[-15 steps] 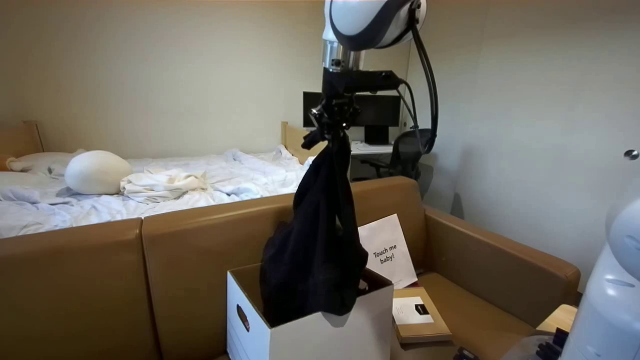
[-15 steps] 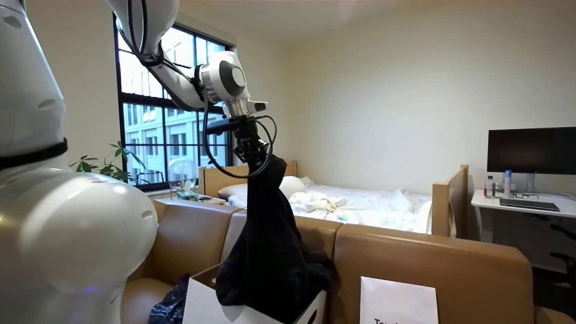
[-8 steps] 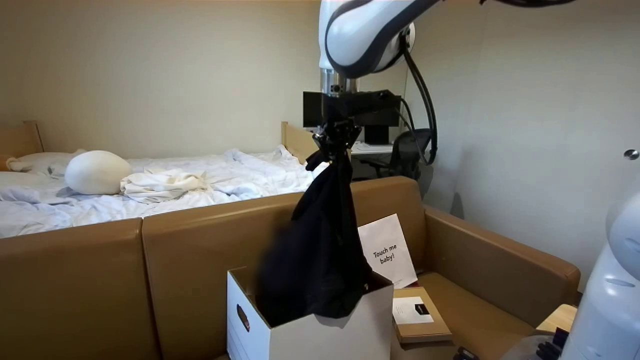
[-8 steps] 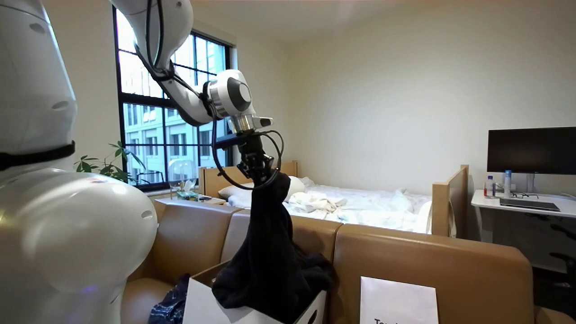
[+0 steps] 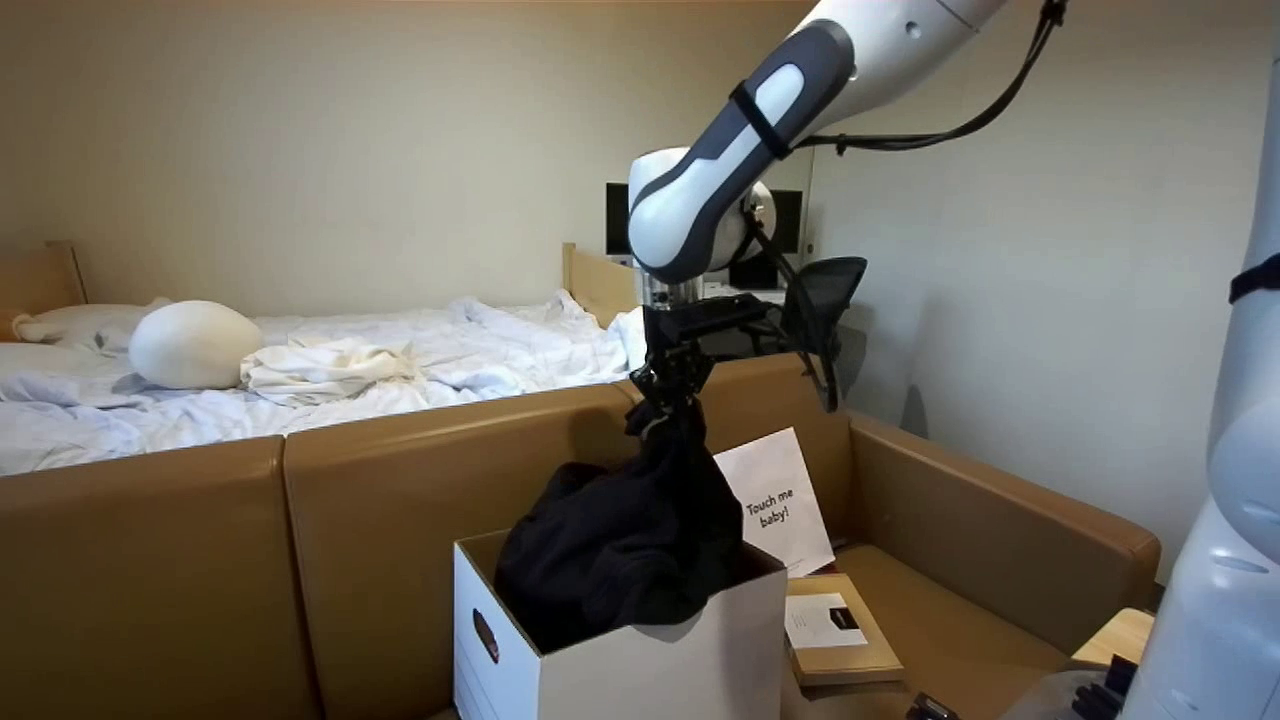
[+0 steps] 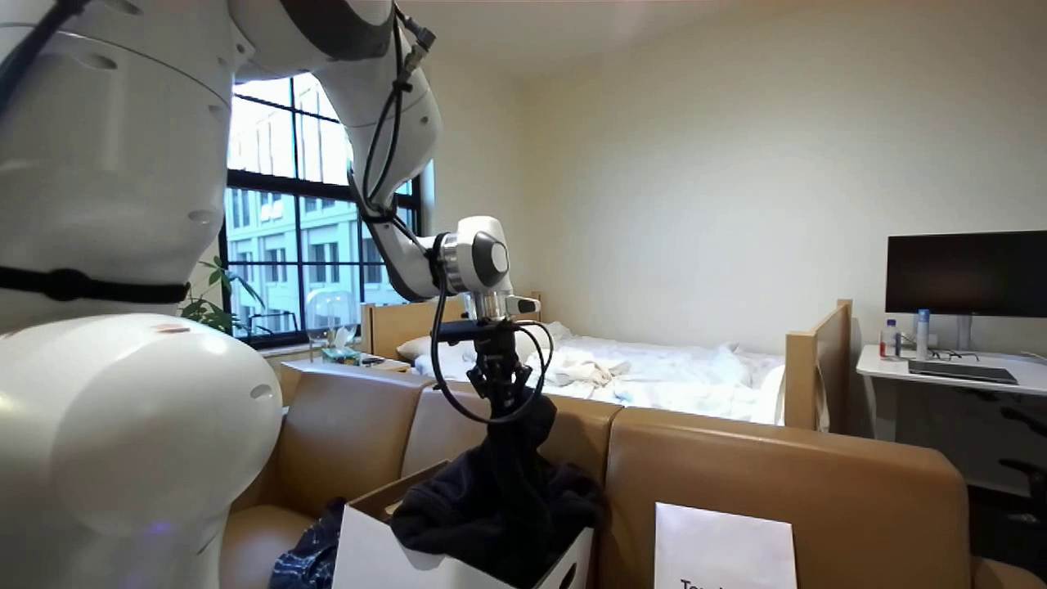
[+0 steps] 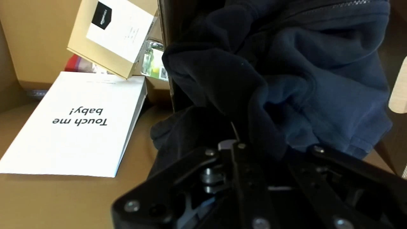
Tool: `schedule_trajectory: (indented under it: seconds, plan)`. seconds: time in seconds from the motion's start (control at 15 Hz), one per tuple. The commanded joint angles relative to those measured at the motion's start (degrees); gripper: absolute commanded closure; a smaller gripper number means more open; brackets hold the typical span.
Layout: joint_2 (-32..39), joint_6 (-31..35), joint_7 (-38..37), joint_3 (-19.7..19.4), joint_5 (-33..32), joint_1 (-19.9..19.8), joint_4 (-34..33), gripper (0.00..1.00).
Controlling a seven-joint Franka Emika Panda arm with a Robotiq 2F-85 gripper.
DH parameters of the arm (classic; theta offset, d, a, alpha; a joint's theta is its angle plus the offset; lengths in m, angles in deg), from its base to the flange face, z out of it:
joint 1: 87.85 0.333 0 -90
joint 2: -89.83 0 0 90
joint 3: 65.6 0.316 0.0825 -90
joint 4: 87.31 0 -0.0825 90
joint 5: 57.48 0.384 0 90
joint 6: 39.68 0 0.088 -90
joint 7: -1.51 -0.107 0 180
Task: Move the black shirt to the box
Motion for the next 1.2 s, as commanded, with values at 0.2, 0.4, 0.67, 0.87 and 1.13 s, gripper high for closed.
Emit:
schedule_trajectory:
  seconds: [0.2,0.4,0.67,0.87,1.13]
  plan:
    - [4.49,3.98,0.64,-2.46,0.86,1.71,-3.44,0.94]
    - [4.79,4.06,0.64,-2.53,0.86,1.82,-3.83,0.96]
    - [-4.26,-9.15,18.86,7.27,10.24,-8.65,-3.72,0.96]
    - [-10.13,-23.98,31.23,2.67,15.41,-6.44,-6.68,0.96]
    - [-12.19,-44.47,38.77,-1.30,13.42,-4.66,-12.68,0.96]
